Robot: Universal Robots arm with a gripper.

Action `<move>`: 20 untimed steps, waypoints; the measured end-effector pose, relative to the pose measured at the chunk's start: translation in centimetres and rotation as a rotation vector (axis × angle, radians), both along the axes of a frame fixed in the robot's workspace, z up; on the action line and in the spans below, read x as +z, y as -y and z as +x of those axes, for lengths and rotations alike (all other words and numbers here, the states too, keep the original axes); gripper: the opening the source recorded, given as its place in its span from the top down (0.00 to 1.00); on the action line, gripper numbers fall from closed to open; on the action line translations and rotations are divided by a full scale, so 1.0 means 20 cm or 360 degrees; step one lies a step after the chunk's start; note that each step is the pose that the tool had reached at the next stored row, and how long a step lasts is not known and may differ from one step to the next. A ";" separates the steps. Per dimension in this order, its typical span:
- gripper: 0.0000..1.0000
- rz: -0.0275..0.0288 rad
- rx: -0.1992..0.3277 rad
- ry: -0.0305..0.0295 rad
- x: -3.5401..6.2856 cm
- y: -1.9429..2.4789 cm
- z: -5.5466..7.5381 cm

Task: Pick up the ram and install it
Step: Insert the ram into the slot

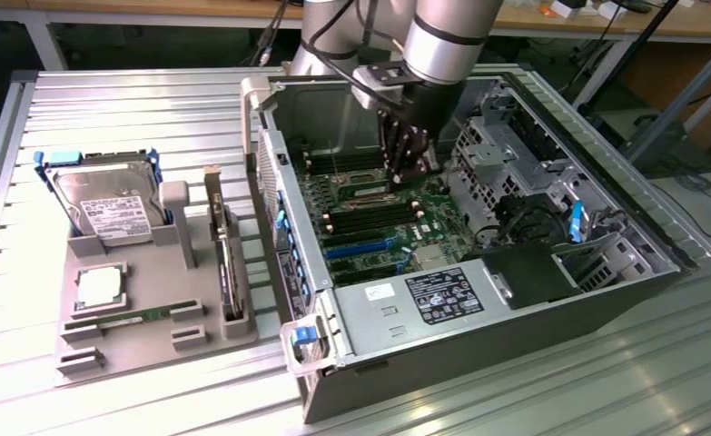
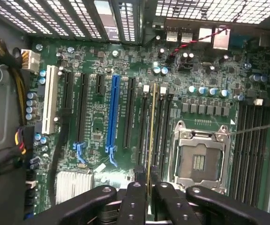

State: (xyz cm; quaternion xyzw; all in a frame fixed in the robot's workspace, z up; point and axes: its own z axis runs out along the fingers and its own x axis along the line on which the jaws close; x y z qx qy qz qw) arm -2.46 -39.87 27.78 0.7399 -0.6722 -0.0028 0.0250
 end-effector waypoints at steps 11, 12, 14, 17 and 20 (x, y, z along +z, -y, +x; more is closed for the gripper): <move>0.86 -0.00008 -0.0100 -0.00001 -0.110 0.000 0.02; 0.86 -0.00007 -0.0098 0.00000 -0.129 0.000 0.03; 0.86 -0.00012 -0.0097 -0.00001 -0.152 0.001 0.03; 0.86 -0.00023 -0.0083 0.00001 -0.163 0.001 0.03; 0.86 -0.00023 -0.0067 0.00001 -0.165 0.000 0.03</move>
